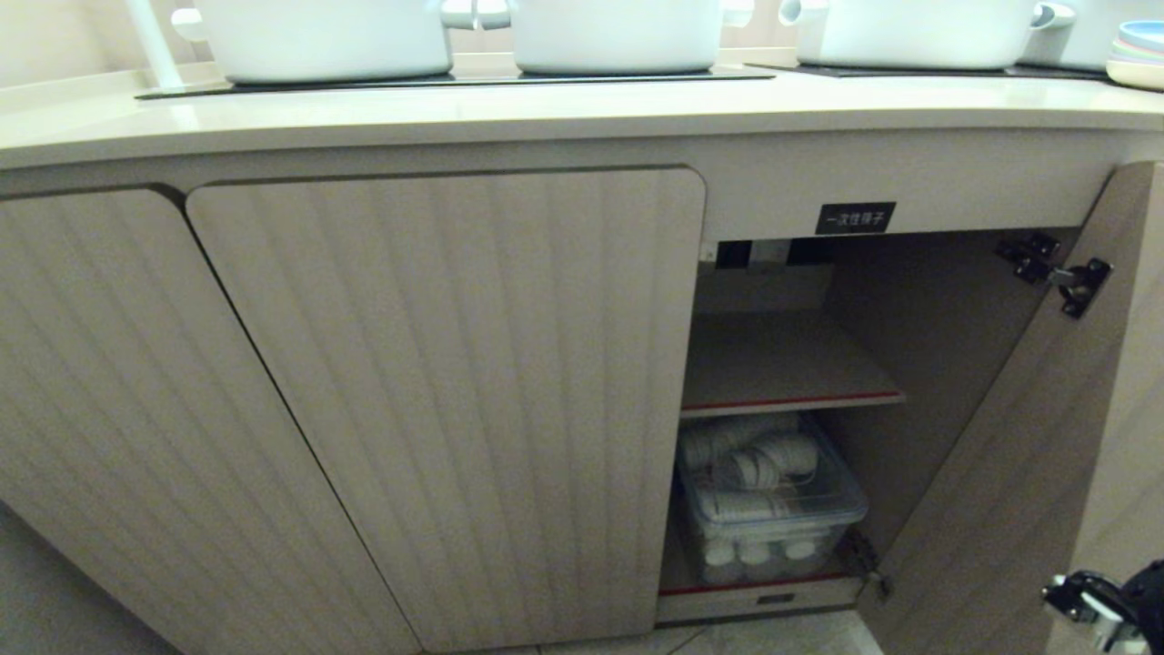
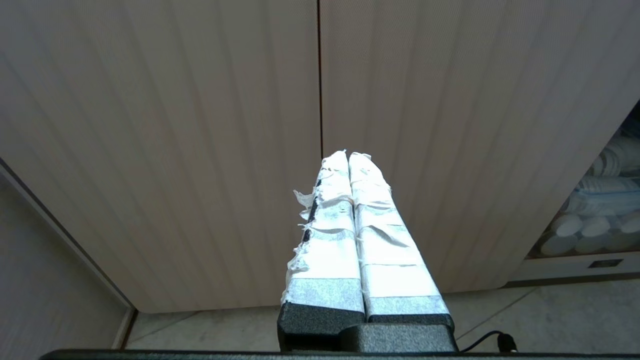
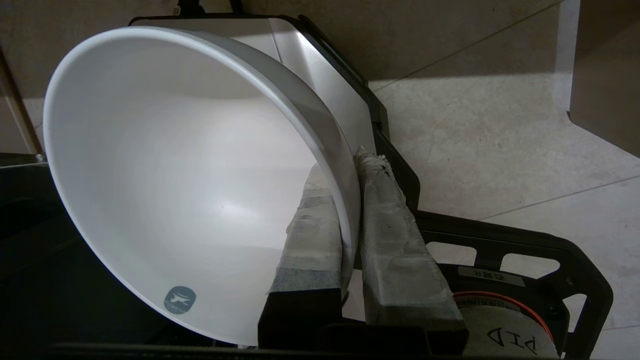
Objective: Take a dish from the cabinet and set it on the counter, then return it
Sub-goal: Put it back into the cabinet
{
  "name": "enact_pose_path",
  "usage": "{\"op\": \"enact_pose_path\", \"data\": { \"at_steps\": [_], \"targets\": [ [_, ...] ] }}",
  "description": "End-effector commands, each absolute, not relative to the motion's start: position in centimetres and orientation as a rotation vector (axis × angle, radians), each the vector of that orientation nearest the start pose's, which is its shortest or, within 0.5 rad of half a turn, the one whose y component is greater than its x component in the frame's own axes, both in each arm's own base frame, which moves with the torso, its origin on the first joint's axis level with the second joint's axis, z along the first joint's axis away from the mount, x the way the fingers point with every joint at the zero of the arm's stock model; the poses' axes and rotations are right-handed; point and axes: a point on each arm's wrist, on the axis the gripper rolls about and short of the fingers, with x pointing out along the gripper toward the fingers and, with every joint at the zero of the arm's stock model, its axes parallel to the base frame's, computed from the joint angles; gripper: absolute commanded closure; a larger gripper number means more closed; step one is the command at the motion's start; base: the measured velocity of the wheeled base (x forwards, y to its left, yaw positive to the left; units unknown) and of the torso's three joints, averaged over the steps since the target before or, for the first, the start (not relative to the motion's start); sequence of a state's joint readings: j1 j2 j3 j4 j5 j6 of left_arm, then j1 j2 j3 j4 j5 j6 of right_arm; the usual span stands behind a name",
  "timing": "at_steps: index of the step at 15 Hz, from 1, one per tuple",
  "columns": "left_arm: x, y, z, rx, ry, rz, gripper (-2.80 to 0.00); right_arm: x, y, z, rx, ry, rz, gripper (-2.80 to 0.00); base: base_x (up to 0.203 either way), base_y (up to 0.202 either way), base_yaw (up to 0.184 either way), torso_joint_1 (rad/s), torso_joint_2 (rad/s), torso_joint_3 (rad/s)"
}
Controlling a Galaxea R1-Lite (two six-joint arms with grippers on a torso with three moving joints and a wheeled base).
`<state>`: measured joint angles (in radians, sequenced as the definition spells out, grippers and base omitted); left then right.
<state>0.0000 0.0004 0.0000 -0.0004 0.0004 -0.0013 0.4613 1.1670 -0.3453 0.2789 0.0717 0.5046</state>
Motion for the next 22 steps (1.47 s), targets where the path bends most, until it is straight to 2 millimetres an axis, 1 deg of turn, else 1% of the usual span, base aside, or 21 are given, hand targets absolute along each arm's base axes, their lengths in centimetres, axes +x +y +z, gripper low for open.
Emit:
{"op": "enact_pose_path", "data": {
  "at_steps": [1, 10, 15, 18, 22],
  "targets": [
    [-2.3, 0.0, 7.6, -0.002, -0.002, 0.000, 0.00, 9.1, 4.7, 10.8, 0.232, 1.175, 0.188, 0.00, 0.000, 0.000, 0.000, 0.000, 0.00, 0.000],
    [-2.3, 0.0, 7.6, -0.001, -0.002, 0.000, 0.00, 9.2, 4.5, 11.0, 0.248, 1.163, 0.172, 0.00, 0.000, 0.000, 0.000, 0.000, 0.00, 0.000],
    [-2.3, 0.0, 7.6, -0.002, -0.002, 0.000, 0.00, 9.8, 4.7, 11.3, 0.251, 1.162, 0.164, 0.00, 0.000, 0.000, 0.000, 0.000, 0.00, 0.000],
    [-2.3, 0.0, 7.6, -0.002, -0.001, 0.000, 0.00, 10.9, 5.0, 11.6, 0.243, 1.157, 0.131, 0.00, 0.000, 0.000, 0.000, 0.000, 0.00, 0.000],
    [-2.3, 0.0, 7.6, -0.002, 0.000, 0.000, 0.00, 12.6, 5.4, 12.7, 0.266, 1.148, 0.099, 0.00, 0.000, 0.000, 0.000, 0.000, 0.00, 0.000]
  ]
}}
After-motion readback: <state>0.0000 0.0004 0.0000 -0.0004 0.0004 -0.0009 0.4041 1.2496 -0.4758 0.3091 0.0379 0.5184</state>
